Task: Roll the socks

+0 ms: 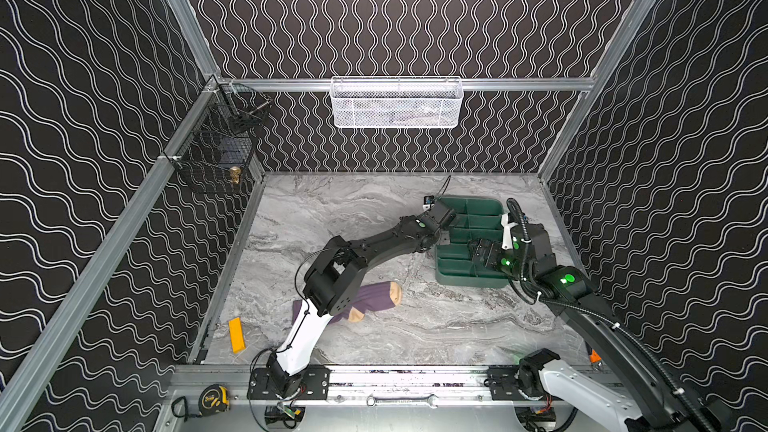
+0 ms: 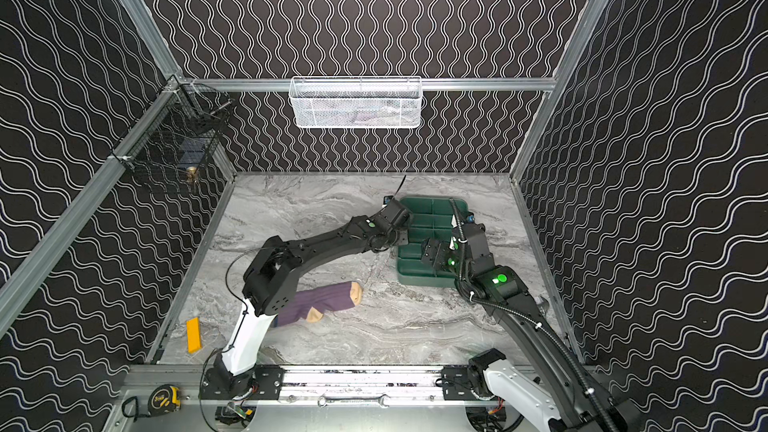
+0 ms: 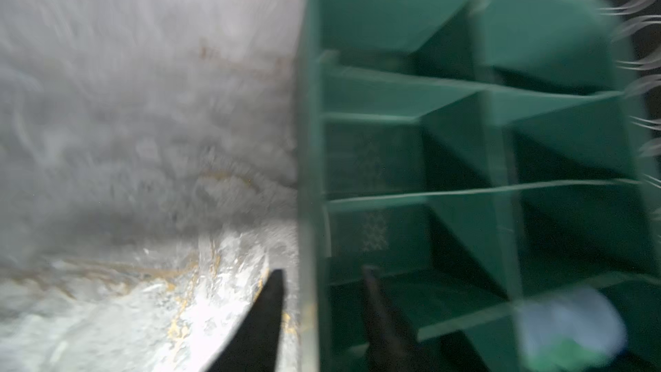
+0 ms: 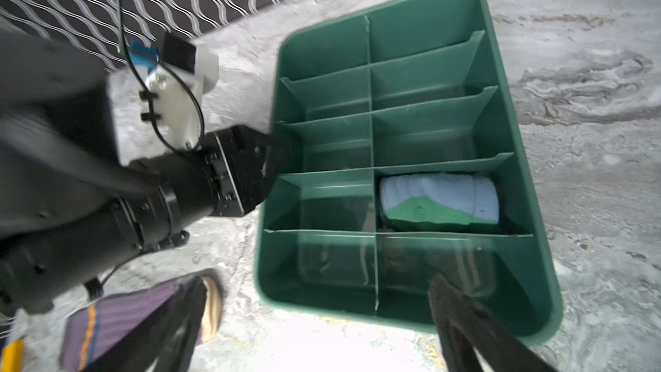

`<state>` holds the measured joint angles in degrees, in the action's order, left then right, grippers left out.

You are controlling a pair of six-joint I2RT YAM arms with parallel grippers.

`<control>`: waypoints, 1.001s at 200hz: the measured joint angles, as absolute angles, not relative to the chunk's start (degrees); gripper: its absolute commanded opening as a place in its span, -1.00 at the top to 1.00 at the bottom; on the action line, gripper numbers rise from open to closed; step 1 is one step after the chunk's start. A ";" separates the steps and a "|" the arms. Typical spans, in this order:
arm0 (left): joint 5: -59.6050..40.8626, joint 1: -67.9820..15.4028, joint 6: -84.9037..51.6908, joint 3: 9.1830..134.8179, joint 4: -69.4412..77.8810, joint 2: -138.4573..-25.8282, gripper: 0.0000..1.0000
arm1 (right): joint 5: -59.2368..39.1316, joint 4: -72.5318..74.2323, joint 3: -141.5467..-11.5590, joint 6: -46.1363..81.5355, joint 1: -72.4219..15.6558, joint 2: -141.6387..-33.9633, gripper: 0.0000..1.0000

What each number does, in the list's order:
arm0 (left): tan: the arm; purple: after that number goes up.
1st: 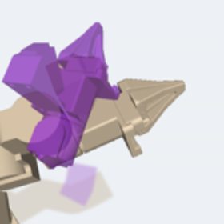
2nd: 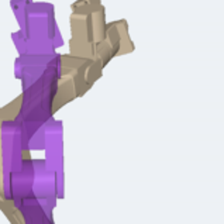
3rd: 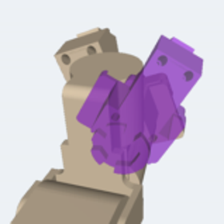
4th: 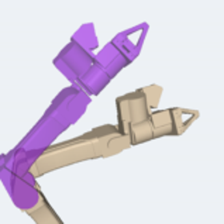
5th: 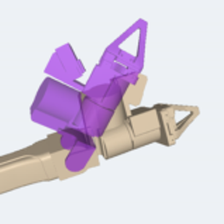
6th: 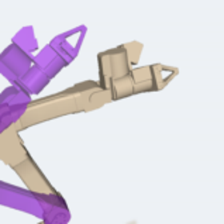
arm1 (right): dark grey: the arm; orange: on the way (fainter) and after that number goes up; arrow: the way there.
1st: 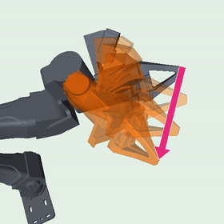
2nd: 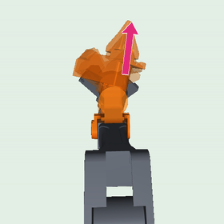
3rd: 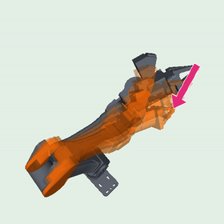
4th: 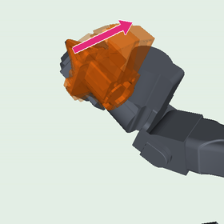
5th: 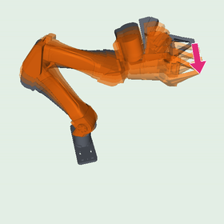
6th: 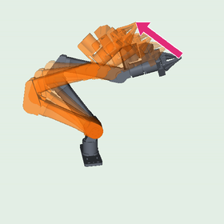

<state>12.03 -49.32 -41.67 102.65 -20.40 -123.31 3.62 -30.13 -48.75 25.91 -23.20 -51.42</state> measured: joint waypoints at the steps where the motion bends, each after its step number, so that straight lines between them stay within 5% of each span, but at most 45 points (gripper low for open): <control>1: 11.97 -49.32 -41.45 102.65 -20.27 -123.09 -0.34 | 3.51 -30.13 -48.75 25.91 -23.20 -51.31 -1.00; 16: 10.81 -49.34 -36.45 102.37 -17.17 -117.71 -0.68 | 1.30 -30.13 -48.77 25.80 -23.83 -49.54 -1.00; 44: 10.00 -49.21 -26.30 97.86 -11.40 -103.04 -0.89 | -0.86 -31.18 -50.41 25.76 -31.77 -50.59 -1.00; 114: 25.71 -47.79 -7.07 70.85 -17.43 -57.32 -0.97 | 4.60 -31.68 -60.16 32.18 -58.87 -80.16 -0.99; 151: 32.10 -47.62 -5.89 59.51 -26.65 -42.87 -0.98 | 5.85 -30.81 -65.21 33.69 -59.40 -94.74 -0.64; 173: 33.28 -47.59 -6.09 56.95 -30.48 -40.93 -0.98 | 6.22 -30.06 -67.00 33.80 -58.11 -100.07 -0.27; 200: 33.36 -47.57 -6.11 56.14 -32.34 -41.98 -0.97 | 6.02 -28.88 -67.09 34.02 -55.05 -104.18 -0.08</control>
<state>33.36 -47.57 -6.11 56.14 -32.34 -41.98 6.02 -28.88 -67.09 34.02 -55.05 -104.18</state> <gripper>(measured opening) 0.988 0.586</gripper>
